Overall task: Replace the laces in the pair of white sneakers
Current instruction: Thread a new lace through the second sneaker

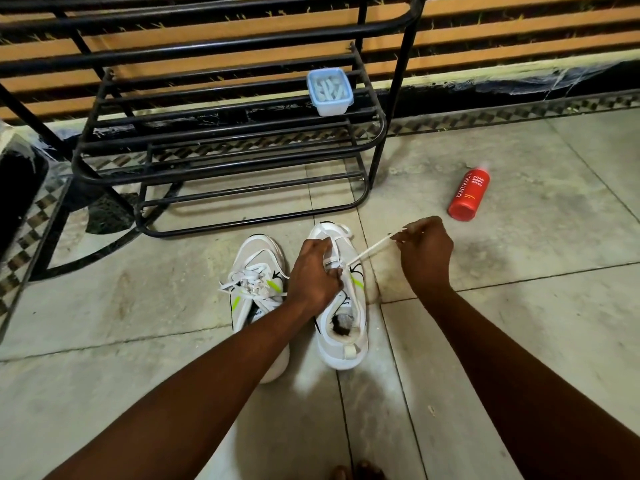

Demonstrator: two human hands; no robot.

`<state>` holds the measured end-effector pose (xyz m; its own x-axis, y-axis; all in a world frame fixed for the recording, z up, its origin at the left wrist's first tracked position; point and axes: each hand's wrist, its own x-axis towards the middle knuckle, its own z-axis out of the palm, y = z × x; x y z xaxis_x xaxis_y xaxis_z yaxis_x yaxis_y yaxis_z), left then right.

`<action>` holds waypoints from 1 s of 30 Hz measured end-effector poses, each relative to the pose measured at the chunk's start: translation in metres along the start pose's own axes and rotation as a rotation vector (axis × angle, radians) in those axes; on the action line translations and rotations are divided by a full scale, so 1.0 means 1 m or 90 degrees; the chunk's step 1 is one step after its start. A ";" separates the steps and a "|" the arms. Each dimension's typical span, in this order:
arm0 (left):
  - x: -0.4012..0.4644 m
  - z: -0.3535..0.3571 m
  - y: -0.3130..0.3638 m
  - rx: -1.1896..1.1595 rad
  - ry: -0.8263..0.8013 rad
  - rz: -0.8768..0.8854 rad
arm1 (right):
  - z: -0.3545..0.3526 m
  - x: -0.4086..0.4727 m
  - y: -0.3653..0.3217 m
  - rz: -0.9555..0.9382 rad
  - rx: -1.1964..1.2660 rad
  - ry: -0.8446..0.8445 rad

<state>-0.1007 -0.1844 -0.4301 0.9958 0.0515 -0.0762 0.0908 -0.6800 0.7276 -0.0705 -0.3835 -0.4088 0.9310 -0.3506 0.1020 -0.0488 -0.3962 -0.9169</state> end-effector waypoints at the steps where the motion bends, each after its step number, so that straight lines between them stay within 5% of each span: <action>1: 0.000 0.000 0.000 -0.003 0.003 0.001 | 0.004 0.000 -0.005 0.142 0.195 0.022; 3: -0.001 -0.002 0.002 -0.009 0.010 0.001 | 0.011 -0.006 -0.023 0.421 0.577 -0.004; 5: -0.002 -0.003 0.005 -0.020 0.007 -0.002 | 0.014 -0.010 -0.031 0.441 0.587 -0.087; 10: -0.003 -0.005 0.011 -0.021 -0.005 -0.008 | -0.005 0.003 -0.006 -0.258 -0.239 -0.316; 13: -0.004 -0.003 0.011 -0.009 -0.004 -0.003 | -0.010 0.008 0.010 -0.393 -0.522 -0.488; 15: -0.004 -0.001 0.009 -0.004 0.009 0.011 | -0.008 0.005 0.010 -0.435 -0.595 -0.468; 18: -0.002 -0.001 0.005 -0.006 0.024 0.011 | -0.011 0.000 -0.008 -0.417 -0.354 -0.209; 20: -0.003 -0.001 0.003 0.000 0.031 0.011 | -0.012 -0.001 -0.021 -0.273 -0.080 -0.059; 23: -0.006 -0.002 0.004 0.011 0.038 0.038 | -0.004 -0.004 -0.038 0.159 0.467 -0.112; 24: -0.007 -0.003 0.003 0.013 0.042 0.045 | -0.002 -0.005 -0.036 0.231 0.529 -0.147; 26: -0.009 -0.003 0.003 0.013 0.049 0.059 | -0.003 -0.007 -0.018 0.190 0.407 -0.218; 30: -0.009 -0.003 0.005 0.039 0.050 0.056 | -0.013 -0.011 0.022 -0.254 -0.259 -0.441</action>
<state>-0.1091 -0.1866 -0.4238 0.9981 0.0449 0.0420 0.0039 -0.7273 0.6863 -0.0860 -0.3994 -0.4253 0.9091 0.4165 0.0074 0.3238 -0.6954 -0.6416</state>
